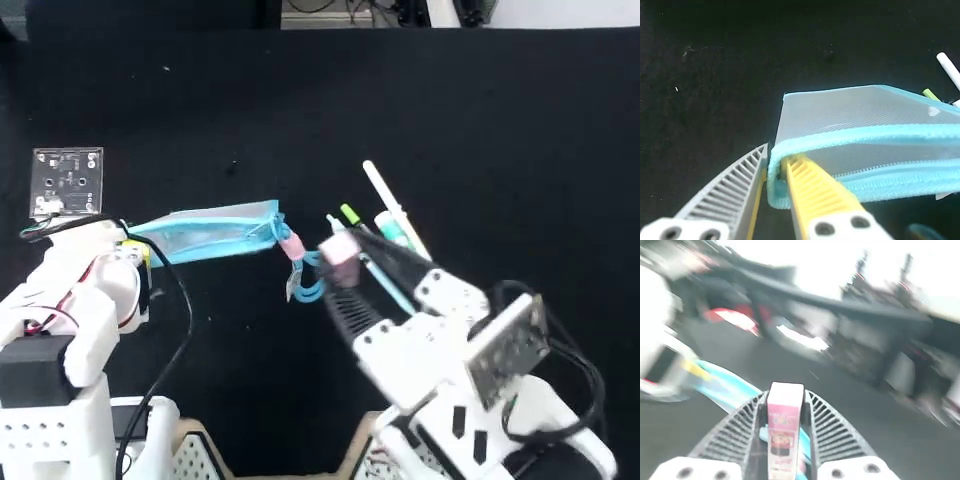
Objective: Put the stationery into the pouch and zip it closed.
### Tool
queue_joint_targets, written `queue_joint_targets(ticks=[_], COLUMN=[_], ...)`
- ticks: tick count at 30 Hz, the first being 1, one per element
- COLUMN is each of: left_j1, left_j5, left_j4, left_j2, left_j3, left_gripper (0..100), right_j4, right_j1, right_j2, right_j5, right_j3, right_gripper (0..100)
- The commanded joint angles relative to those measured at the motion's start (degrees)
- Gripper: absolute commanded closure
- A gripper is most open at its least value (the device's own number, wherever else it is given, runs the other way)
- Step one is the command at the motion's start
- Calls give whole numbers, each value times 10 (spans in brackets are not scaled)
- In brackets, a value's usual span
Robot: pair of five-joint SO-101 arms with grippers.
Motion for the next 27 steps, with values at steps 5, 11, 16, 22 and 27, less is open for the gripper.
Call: queue_joint_targets(ticks=[5, 11, 16, 22, 27], left_j1=[-1, -1, -1, 61, 82], left_j5=[10, 112, 155, 163, 162], left_j4=[-3, -3, -3, -3, -3], left_j2=[4, 4, 4, 4, 4], left_j3=[15, 17, 17, 28, 38], left_gripper=[970, 970, 970, 970, 970], right_j4=[-195, -353, -456, -614, -622], right_j1=[-48, -48, -92, -137, -135], right_j2=[-7, -7, -2, -3, -7], right_j5=[-7, -9, -8, -5, -5], right_j3=[109, 189, 266, 361, 392], right_gripper=[986, 986, 986, 987, 987])
